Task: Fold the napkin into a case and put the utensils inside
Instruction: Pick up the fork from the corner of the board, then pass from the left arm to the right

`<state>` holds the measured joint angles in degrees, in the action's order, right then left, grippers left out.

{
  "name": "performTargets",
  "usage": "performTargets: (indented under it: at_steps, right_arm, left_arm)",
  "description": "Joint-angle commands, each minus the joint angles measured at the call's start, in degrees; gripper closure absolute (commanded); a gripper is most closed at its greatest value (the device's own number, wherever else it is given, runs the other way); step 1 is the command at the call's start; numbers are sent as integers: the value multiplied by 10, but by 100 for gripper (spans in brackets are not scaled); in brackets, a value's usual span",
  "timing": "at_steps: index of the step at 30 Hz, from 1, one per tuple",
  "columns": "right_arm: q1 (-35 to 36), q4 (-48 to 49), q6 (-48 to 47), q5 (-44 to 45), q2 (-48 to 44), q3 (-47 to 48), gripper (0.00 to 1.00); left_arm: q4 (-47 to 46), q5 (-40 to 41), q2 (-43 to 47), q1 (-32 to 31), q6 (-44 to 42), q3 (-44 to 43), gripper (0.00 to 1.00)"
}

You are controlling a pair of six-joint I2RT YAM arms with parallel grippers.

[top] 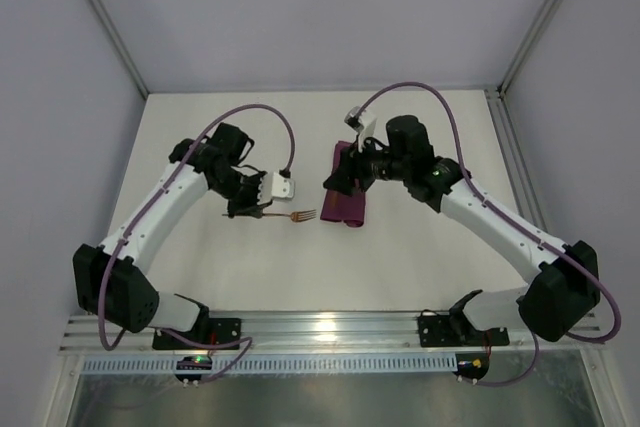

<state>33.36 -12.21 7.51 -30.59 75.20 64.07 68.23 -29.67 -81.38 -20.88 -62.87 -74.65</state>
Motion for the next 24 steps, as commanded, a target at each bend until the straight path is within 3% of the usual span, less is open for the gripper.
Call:
performTargets:
  at_steps: [1, 5, 10, 14, 19, 24]
  right_arm:
    - [31, -114, -27, 6, 36, 36, 46]
    - [100, -114, -76, 40, -7, -1, 49]
    - [133, 4, -162, 37, -139, -135, 49]
    - [179, 55, -197, 71, -222, -174, 45]
    - [275, 82, -157, 214, -200, -174, 45]
    - [324, 283, -95, 292, -183, -274, 45]
  left_arm:
    - [63, -10, 46, -44, -63, 10, 100]
    - [91, -18, 65, -80, -76, -8, 100]
    - [170, -43, 73, -121, -107, -29, 100]
    - [171, -27, 76, -171, -56, -18, 100]
    - [117, -7, 83, -194, 20, -12, 100]
    - [90, -27, 79, -199, 63, -15, 100]
